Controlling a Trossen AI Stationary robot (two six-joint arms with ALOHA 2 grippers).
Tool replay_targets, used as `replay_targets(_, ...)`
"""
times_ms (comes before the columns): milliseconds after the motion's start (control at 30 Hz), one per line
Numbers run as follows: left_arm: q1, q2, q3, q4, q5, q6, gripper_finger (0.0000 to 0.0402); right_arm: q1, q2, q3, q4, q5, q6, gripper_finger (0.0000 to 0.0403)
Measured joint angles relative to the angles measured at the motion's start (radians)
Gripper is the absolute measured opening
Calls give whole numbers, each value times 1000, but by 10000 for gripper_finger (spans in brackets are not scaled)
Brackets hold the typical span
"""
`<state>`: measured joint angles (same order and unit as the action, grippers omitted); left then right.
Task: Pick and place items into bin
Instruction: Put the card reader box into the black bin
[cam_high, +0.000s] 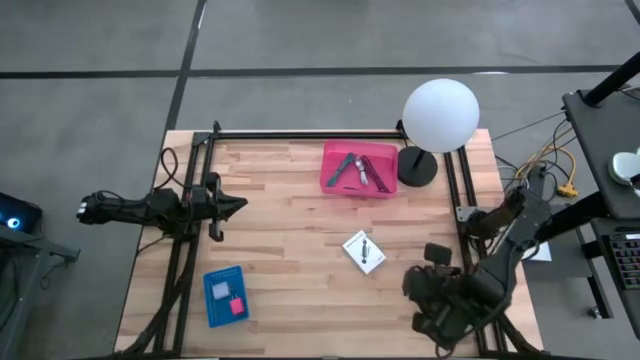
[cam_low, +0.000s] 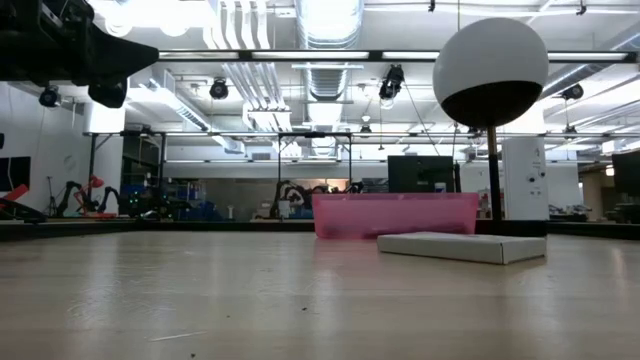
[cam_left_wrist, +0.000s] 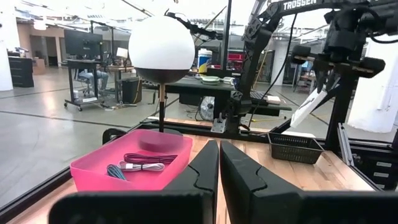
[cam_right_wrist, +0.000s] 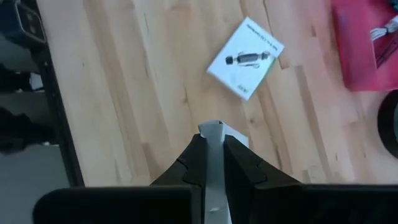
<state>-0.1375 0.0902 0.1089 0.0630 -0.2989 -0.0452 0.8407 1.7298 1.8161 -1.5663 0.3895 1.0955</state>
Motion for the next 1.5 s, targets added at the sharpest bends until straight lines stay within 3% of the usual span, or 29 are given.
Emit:
replay_targets(567, 0, -1, 0, 5, 0, 0, 0, 191, 0, -193, 4, 3, 174, 18)
replay_targets(800, 0, 0, 0, 5, 0, -2, 0, 221, 0, -272, 5, 82, 207, 18)
replay_targets(1500, 0, 1, 0, 4, 0, -4, 0, 344, 5, -446, 148, 81, 267, 18)
